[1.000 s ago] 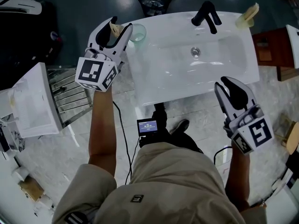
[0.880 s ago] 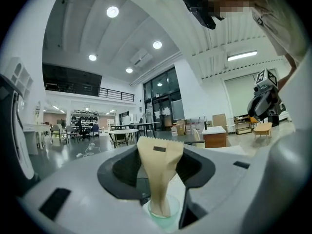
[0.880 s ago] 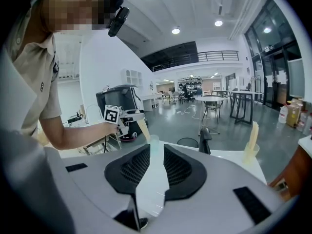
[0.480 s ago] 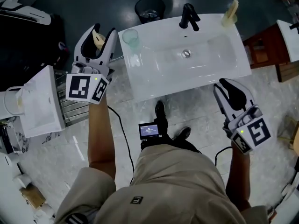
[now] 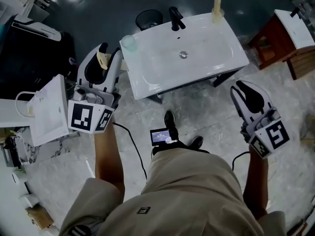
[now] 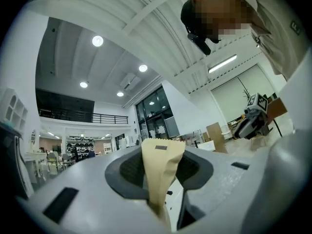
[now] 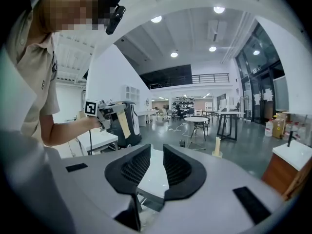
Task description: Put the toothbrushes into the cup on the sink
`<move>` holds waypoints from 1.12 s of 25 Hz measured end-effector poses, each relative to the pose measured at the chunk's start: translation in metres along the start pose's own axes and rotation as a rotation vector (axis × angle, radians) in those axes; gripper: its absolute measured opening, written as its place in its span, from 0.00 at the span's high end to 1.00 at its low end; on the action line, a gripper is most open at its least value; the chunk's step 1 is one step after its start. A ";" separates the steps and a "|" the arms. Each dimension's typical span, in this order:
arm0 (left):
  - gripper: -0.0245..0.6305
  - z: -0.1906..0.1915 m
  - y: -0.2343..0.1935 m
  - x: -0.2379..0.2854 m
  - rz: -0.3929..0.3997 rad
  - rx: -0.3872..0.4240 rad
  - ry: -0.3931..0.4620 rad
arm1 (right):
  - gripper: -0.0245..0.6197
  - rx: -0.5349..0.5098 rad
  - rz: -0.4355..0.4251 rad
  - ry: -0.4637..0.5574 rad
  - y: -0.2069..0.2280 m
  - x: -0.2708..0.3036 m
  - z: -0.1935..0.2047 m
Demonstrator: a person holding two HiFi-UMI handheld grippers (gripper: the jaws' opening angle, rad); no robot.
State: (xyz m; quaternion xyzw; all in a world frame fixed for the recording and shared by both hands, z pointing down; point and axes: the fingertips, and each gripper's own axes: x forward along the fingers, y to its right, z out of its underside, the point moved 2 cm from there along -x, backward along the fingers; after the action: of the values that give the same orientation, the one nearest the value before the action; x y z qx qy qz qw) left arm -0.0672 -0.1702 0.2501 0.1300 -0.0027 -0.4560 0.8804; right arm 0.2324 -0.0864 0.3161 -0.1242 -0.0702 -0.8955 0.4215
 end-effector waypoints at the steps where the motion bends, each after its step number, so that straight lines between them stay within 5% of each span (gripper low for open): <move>1: 0.75 -0.009 0.015 -0.005 0.011 0.003 0.003 | 0.84 -0.001 0.006 0.010 0.000 -0.014 0.001; 9: 0.78 -0.068 0.136 -0.043 0.126 0.011 0.012 | 0.84 -0.026 0.020 0.092 -0.008 -0.105 -0.003; 15: 0.79 -0.086 0.176 -0.060 0.127 -0.027 -0.012 | 0.85 -0.044 0.006 0.131 -0.019 -0.142 -0.008; 21: 0.80 -0.077 0.160 -0.060 0.083 -0.110 -0.020 | 0.85 -0.029 0.018 0.155 -0.022 -0.163 -0.005; 28: 0.80 -0.021 0.071 -0.017 -0.009 -0.150 -0.035 | 0.85 0.016 0.042 0.101 -0.009 -0.151 0.013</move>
State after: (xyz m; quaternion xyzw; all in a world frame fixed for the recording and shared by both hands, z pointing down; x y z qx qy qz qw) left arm -0.0176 -0.1130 0.2485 0.0556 0.0167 -0.4609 0.8855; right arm 0.3198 0.0338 0.2861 -0.0769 -0.0534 -0.8911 0.4440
